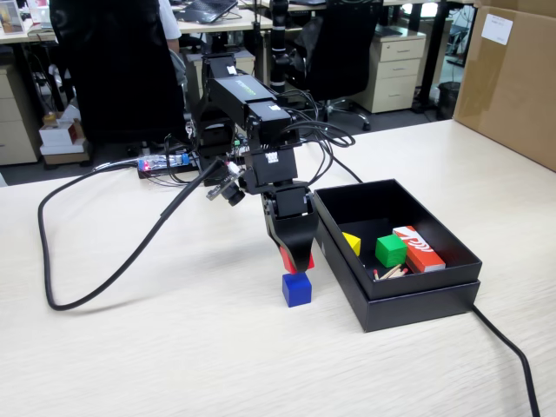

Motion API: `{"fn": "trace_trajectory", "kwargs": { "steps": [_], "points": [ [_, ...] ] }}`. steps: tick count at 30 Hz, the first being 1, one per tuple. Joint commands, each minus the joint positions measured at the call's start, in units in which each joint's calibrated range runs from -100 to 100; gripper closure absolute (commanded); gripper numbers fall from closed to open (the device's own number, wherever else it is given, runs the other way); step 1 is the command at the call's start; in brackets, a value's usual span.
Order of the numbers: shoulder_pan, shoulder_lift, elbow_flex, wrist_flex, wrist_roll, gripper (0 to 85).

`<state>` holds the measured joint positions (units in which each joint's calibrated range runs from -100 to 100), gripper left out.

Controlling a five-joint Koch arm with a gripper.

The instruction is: Put the red cube on top of the blue cube

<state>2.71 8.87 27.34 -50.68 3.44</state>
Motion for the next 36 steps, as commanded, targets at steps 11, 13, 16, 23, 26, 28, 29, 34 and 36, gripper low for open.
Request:
{"fn": "trace_trajectory", "kwargs": {
  "steps": [11,13,16,23,26,28,29,34,36],
  "points": [
    [-0.05,-2.50,0.95,-0.42,-0.05,84.6],
    [-0.05,-2.50,0.95,-0.42,0.00,84.6],
    [-0.05,-2.50,0.86,-0.42,0.05,84.6],
    [-0.05,-2.04,0.86,-0.42,0.05,84.6],
    [-0.10,-1.93,0.68,-0.42,0.05,84.6],
    [-0.15,-1.93,0.40,-0.42,0.05,84.6],
    [-0.15,-1.93,0.22,-0.42,0.05,84.6],
    [-0.20,-1.81,-0.14,-0.42,0.05,84.6],
    [-0.20,-1.81,-0.05,-0.42,0.05,84.6]
  ]
}}
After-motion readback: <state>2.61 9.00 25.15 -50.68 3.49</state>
